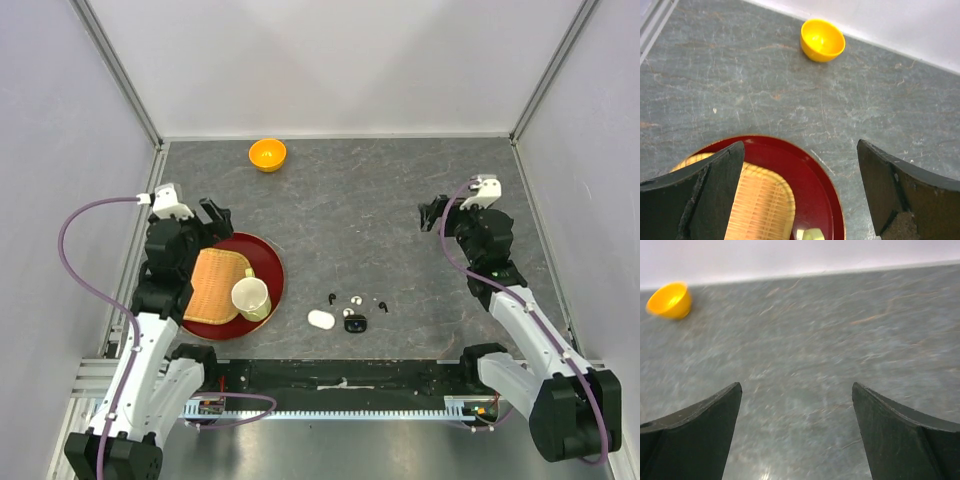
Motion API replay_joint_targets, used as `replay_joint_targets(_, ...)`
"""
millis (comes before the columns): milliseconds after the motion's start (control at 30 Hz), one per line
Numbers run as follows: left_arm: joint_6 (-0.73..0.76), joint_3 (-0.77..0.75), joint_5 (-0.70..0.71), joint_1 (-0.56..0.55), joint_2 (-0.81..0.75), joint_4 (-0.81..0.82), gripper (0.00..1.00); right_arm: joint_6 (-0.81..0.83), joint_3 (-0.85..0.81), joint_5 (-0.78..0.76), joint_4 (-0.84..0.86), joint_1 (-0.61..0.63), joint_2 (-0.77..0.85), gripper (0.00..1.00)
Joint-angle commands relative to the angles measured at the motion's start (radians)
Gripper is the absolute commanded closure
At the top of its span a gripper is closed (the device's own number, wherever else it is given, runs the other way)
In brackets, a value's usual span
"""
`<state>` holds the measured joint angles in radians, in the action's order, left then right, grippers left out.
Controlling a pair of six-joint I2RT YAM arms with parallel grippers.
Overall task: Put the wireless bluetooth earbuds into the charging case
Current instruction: Pick up the charging case at the center of the board.
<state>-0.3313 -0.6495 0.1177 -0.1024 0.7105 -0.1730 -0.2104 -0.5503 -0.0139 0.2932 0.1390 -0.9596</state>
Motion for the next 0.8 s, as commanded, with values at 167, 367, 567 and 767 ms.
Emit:
replay_joint_targets(167, 0.017, -0.202, -0.092, 0.001, 0.081, -0.181, 0.00, 0.280, -0.005, 0.532, 0.005, -0.001, -0.087, 0.02)
replay_joint_targets(367, 0.054, -0.205, -0.271, 0.003, 0.057, -0.134, 0.00, 0.528, 0.017, 0.738, -0.093, 0.010, -0.077, 0.02)
replay_joint_targets(567, 0.037, -0.190, -0.296, 0.013, 0.034, -0.141, 0.00, 0.554, -0.031, 0.715, -0.207, 0.074, -0.099, 0.02)
replay_joint_targets(767, 0.047, -0.180, -0.293, 0.026, 0.017, -0.143, 0.00, 0.462, -0.046, 0.476, -0.223, 0.194, -0.085, 0.02)
